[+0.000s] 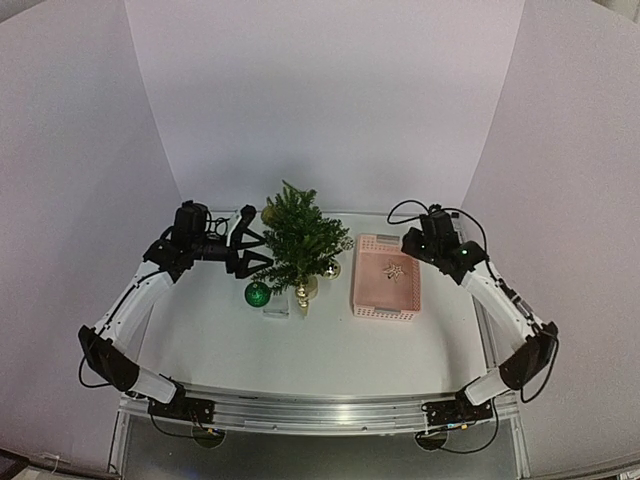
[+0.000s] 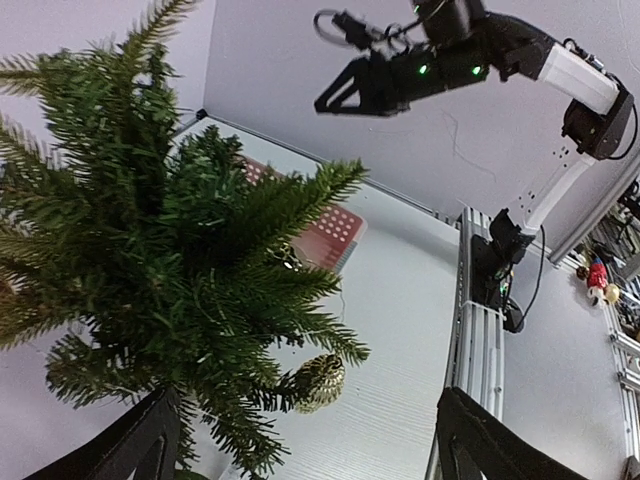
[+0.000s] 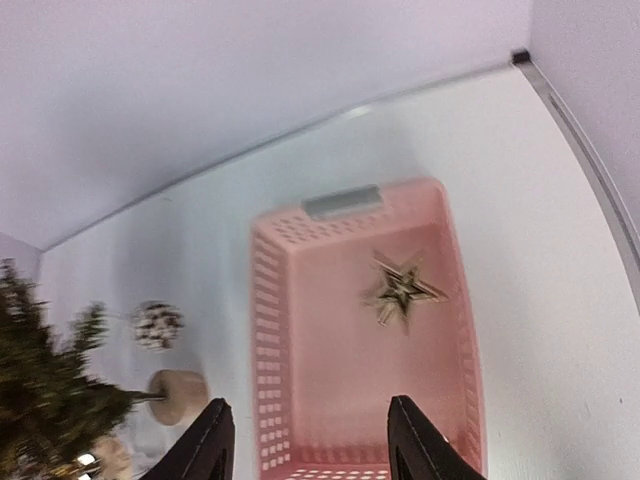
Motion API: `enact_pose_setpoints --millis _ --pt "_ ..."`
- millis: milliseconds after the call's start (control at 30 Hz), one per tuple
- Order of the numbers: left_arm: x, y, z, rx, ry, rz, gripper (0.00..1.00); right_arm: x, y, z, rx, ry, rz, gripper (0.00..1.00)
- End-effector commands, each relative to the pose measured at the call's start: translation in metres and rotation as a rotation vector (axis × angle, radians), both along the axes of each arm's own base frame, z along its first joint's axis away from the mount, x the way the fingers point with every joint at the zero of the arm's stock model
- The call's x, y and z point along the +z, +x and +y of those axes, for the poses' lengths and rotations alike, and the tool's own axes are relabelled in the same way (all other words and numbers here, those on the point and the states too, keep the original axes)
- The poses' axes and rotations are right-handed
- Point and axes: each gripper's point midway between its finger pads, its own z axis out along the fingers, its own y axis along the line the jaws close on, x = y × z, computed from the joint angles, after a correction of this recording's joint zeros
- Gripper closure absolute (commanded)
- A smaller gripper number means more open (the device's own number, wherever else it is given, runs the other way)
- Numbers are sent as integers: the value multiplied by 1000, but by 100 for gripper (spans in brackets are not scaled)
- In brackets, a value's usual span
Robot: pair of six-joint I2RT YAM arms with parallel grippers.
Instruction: Decorate the small christmas tree
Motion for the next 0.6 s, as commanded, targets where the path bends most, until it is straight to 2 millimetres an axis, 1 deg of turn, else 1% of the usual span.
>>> enact_pose_setpoints --millis 0,67,133,300,400,433,467,500,567 --pt "39 9 24 144 -54 -95 11 -82 16 -12 -153 -71 232 50" --pt "38 15 32 201 -52 -103 10 -110 28 -10 -166 -75 296 51" --pt "37 22 42 264 -50 -111 9 -134 40 -8 -170 -72 349 53" --pt "29 36 64 364 -66 -112 6 -177 65 7 -145 -57 438 55" --pt "23 44 73 399 -71 -110 6 -201 71 11 -140 -65 497 56" --pt "22 46 76 408 -75 -104 6 -208 73 12 -138 -66 515 59" --pt "21 49 77 419 -83 -87 6 -216 73 12 -137 -69 533 65" --pt "20 51 79 426 -86 -82 6 -223 74 13 -138 -71 547 68" --pt "18 55 82 439 -92 -76 5 -235 73 14 -143 -75 573 71"
